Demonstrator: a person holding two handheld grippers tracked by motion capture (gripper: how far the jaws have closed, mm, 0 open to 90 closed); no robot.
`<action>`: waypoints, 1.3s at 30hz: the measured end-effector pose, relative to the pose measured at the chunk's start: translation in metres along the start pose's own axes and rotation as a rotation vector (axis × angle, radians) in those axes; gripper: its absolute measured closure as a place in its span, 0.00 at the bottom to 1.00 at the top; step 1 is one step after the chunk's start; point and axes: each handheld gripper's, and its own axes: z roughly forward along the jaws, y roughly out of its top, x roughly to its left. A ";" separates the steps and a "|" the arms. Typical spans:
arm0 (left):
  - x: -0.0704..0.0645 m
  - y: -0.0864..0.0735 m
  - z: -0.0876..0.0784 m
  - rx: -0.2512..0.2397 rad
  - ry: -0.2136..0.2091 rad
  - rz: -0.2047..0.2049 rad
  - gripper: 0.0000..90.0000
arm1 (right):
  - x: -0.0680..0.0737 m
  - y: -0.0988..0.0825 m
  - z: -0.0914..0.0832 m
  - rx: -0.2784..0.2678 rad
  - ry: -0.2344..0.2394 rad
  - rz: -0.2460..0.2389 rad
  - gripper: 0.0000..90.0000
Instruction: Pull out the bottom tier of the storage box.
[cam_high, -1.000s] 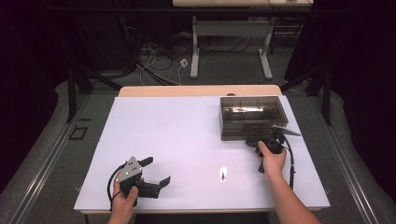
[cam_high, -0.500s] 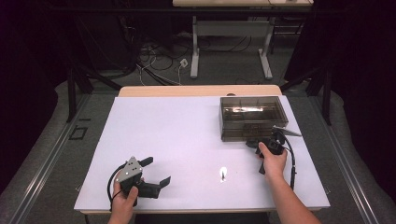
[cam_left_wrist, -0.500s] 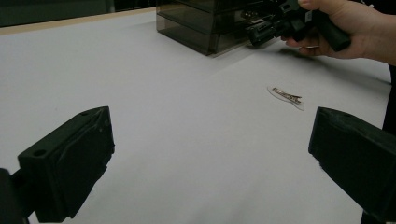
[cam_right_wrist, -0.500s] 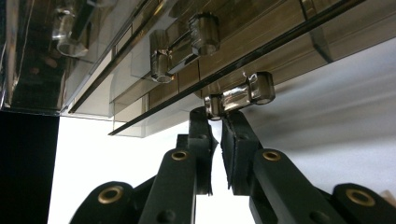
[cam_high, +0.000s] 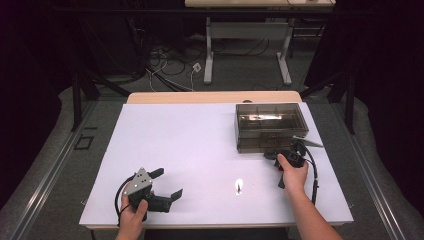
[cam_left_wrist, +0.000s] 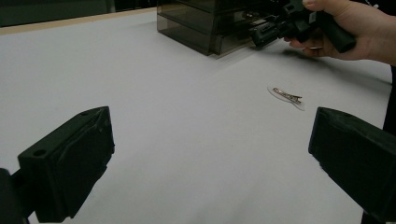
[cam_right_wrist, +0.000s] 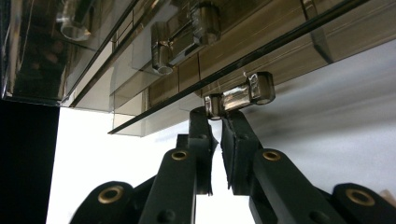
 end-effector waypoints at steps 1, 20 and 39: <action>0.000 0.000 0.000 0.001 0.000 0.001 0.00 | -0.001 -0.001 0.002 -0.029 0.010 0.001 0.92; -0.001 0.000 0.000 0.002 -0.001 -0.004 0.00 | -0.003 -0.011 -0.003 -0.053 0.011 -0.008 0.92; -0.001 0.000 0.000 0.008 -0.004 0.001 0.00 | -0.008 -0.020 -0.009 -0.050 0.019 -0.008 0.92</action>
